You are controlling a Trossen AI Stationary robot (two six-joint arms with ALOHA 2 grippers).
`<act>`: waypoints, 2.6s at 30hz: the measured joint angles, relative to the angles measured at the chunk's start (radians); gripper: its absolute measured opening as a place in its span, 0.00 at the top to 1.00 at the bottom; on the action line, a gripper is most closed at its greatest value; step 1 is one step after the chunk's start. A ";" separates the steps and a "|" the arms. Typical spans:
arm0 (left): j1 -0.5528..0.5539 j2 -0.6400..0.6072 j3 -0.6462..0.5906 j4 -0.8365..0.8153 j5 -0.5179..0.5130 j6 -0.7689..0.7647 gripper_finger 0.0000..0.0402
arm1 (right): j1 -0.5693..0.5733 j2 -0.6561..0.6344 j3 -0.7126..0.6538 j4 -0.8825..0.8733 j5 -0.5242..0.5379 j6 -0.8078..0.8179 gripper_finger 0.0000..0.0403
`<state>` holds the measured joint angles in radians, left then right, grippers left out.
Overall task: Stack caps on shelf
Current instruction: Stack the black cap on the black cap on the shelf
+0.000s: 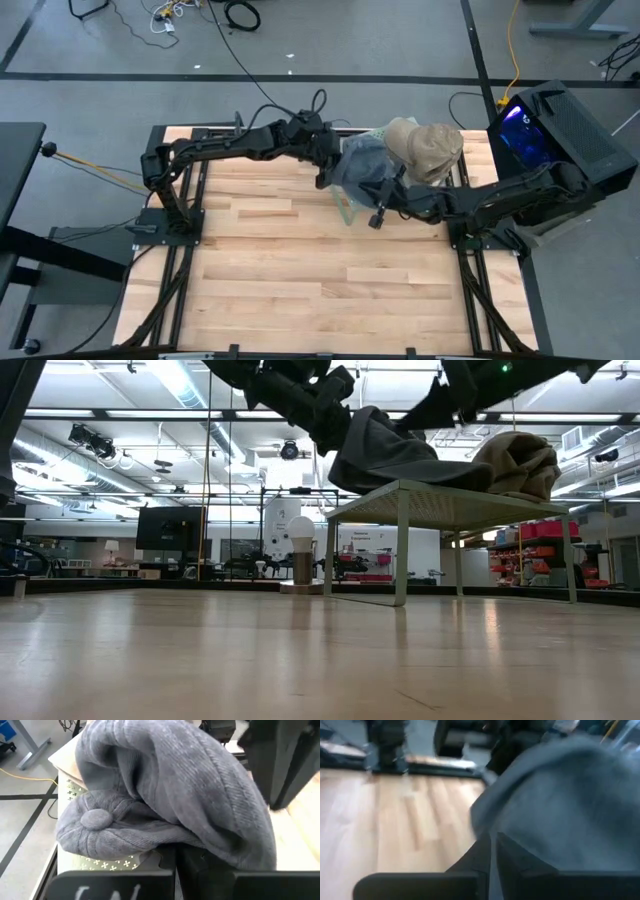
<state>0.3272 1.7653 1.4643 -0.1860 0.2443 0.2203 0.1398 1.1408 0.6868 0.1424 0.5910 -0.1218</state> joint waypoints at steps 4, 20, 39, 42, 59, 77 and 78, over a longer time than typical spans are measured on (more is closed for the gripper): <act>0.000 0.000 0.000 -0.004 0.000 0.000 0.98 | 0.031 0.000 0.000 0.121 0.152 -0.101 0.93; -0.011 0.000 0.000 -0.005 -0.001 0.000 0.97 | -0.140 0.025 0.179 -0.063 -0.030 -0.137 0.93; -0.042 0.000 0.000 0.006 -0.072 0.001 0.98 | -0.200 0.100 0.187 0.008 -0.162 -0.029 0.93; -0.046 0.000 0.000 0.009 -0.071 0.008 0.99 | -0.211 0.113 0.187 -0.006 -0.158 -0.024 0.93; -0.048 -0.038 0.000 -0.040 -0.072 -0.005 0.96 | -0.231 0.116 0.187 -0.017 -0.224 0.006 0.93; -0.053 -0.197 0.001 -0.172 -0.204 -0.022 0.67 | -0.215 0.088 0.187 -0.056 -0.241 0.032 0.93; -0.057 -0.215 0.001 -0.172 -0.215 -0.025 0.66 | -0.207 0.077 0.187 -0.058 -0.241 0.031 0.93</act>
<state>0.2707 1.5506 1.4654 -0.3576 0.0296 0.1951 -0.0669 1.2177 0.8738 0.0842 0.3497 -0.0911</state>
